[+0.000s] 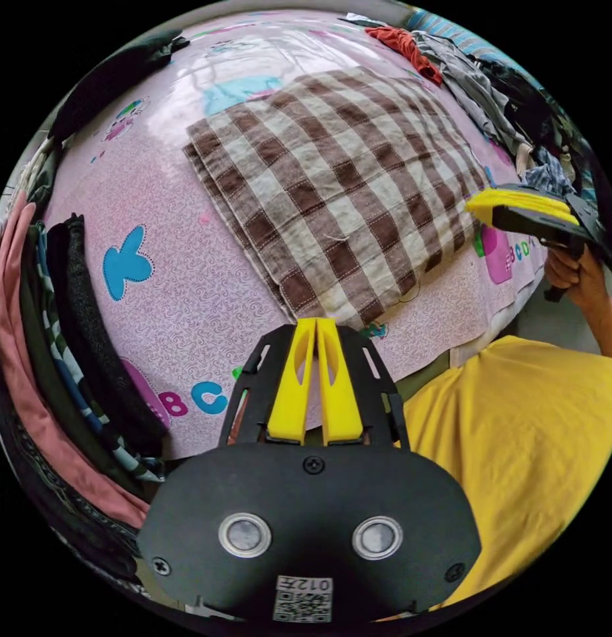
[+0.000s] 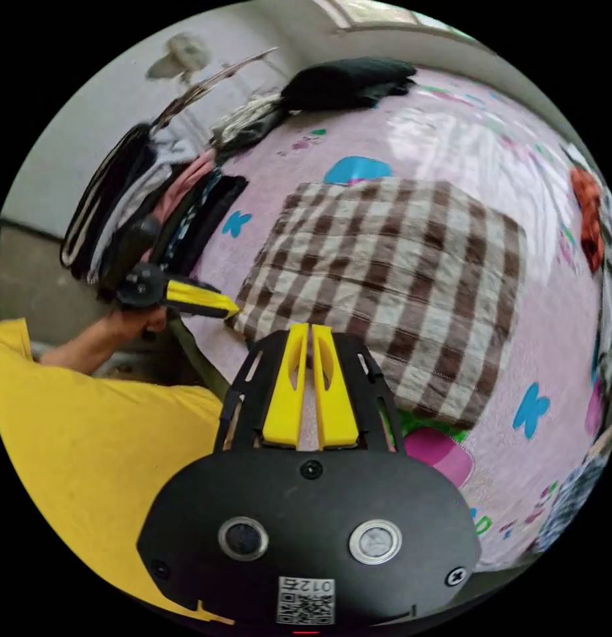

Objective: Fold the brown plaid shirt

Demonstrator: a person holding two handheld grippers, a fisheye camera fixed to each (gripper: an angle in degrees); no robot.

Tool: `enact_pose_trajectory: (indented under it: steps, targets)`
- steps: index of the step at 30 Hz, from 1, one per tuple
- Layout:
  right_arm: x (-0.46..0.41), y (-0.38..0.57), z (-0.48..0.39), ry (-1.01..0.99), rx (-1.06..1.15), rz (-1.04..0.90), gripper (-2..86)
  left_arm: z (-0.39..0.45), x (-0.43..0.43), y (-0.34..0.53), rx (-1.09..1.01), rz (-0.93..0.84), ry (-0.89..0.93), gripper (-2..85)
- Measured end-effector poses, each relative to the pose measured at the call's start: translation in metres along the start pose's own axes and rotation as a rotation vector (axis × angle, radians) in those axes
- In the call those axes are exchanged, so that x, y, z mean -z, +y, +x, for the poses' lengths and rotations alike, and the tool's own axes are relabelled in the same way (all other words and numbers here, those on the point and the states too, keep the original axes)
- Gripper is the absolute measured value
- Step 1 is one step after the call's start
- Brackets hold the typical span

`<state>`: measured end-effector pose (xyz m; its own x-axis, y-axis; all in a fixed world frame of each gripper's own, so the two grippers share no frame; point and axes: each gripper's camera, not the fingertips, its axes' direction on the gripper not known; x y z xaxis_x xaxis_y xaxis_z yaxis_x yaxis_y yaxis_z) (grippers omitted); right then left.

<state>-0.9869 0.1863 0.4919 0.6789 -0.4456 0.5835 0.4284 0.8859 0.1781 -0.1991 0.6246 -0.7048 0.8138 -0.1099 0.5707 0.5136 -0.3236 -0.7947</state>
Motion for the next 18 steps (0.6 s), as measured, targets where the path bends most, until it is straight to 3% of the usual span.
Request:
enact_pose_trajectory:
  steps: [5,8,14,18]
  targets:
    - [-0.051,0.01,-0.114,0.27,0.501,-0.058,7.8,-0.039,-0.032,0.026,0.138,-0.012,0.179,0.2]
    - [-0.082,0.021,-0.152,0.368,0.687,-0.076,8.2,-0.061,-0.059,0.041,0.245,-0.02,0.283,0.4]
    - [-0.135,0.041,-0.191,0.517,0.931,-0.189,7.4,-0.074,-0.099,0.055,0.273,-0.031,0.336,0.5]
    - [-0.152,0.046,-0.197,0.645,0.932,-0.191,3.3,-0.081,-0.125,0.06,0.305,-0.042,0.365,0.8]
